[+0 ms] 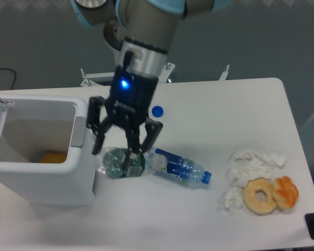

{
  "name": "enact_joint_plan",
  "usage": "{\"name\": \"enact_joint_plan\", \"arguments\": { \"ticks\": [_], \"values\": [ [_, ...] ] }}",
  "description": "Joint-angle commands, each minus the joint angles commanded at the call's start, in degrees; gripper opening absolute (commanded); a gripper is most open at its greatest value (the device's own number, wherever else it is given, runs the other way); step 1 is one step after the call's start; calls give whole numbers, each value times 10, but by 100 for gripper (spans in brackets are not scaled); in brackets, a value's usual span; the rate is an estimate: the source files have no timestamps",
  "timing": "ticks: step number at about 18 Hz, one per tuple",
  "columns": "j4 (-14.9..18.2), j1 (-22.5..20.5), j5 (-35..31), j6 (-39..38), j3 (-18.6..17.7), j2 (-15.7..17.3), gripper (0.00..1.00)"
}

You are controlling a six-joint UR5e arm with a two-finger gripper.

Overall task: Place the plastic bottle in the trash can
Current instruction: 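Lift the held bottle and carry it toward the white trash bin, then lower the bottle into the bin opening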

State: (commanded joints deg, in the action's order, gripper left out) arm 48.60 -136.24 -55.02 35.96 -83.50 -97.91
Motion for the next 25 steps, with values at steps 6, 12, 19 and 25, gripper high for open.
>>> {"name": "enact_joint_plan", "arguments": {
  "ticks": [6,12,19,25],
  "values": [
    [-1,28,1,-71,-3,27,68],
    [-1,40,1,-127,-4,38,68],
    [-1,64,3,-193,-4,34,68],
    [-1,81,4,-209,-5,33,68]
  ]
}}
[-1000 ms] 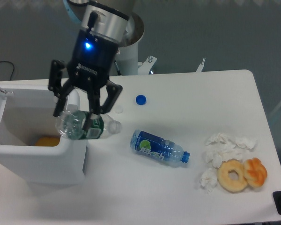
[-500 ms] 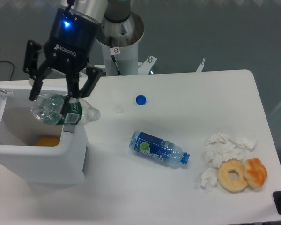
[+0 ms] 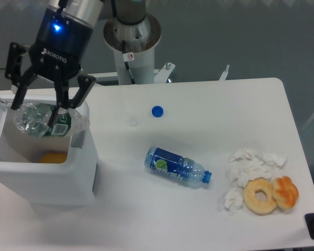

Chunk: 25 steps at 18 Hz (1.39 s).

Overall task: Place the plastic bottle in the trash can
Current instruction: 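Lower the bottle into the bin opening, then open the gripper to release the bottle inside the bin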

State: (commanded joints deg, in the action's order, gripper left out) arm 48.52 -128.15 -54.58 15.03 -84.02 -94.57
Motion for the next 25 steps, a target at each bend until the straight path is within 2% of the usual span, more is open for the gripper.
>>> {"name": "enact_joint_plan", "arguments": {
  "ticks": [8,20,25],
  "values": [
    [0,25,6,-21,-7,-22,69],
    [-1,35,6,-18,-33,-22,69],
    [-1,38,6,-18,-39,-21,73]
  ]
}}
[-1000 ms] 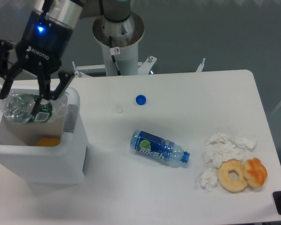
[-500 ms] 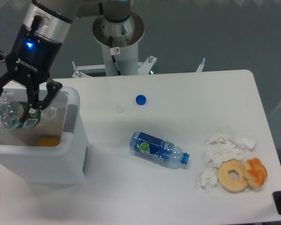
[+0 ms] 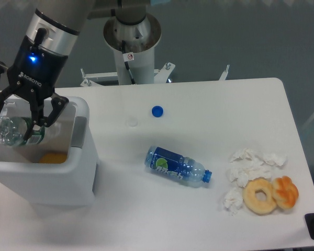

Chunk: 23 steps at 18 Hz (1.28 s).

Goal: Place the plastic bottle in the trash can

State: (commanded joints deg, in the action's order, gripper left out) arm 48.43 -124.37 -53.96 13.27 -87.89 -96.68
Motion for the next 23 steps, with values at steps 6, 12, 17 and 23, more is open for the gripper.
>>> {"name": "enact_joint_plan", "arguments": {
  "ticks": [6,12,17,23],
  "values": [
    [0,4,-1,2,-4,-7,73],
    [0,-13,-1,82,-3,-5,100],
    [1,-71,-3,99,-9,-8,100],
    [2,-125,-15,215,-11,-10,100]
  ]
}}
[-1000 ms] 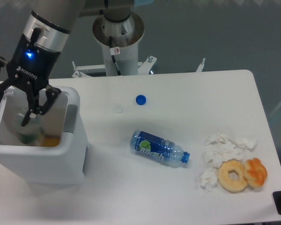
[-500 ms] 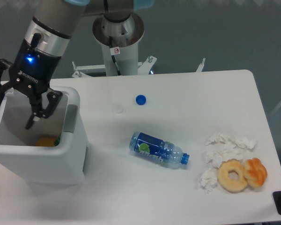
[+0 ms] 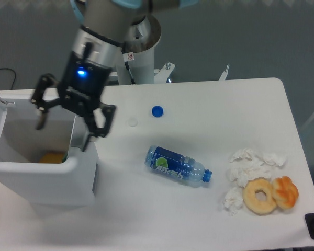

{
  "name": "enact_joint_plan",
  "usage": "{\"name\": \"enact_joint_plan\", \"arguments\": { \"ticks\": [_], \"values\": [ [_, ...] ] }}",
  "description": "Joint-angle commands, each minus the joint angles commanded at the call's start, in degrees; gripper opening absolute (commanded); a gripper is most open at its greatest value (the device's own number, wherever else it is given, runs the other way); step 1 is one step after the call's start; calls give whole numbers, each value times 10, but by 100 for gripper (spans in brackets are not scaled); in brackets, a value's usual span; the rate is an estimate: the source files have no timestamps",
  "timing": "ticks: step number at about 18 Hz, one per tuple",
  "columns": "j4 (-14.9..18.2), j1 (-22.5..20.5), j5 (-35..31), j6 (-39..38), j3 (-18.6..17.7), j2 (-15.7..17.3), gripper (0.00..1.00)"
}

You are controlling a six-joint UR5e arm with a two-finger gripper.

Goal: Place the plastic bottle in the trash can

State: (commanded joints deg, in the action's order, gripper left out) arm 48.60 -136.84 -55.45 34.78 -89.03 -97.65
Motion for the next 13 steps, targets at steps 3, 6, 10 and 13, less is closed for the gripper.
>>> {"name": "enact_joint_plan", "arguments": {
  "ticks": [3,6,10,13],
  "values": [
    [3,-3,-80,84,5,-3,100],
    [4,-2,-132,135,3,-4,100],
    [7,-2,-198,202,-3,-3,100],
    [8,-1,-229,244,-8,0,100]
  ]
}}
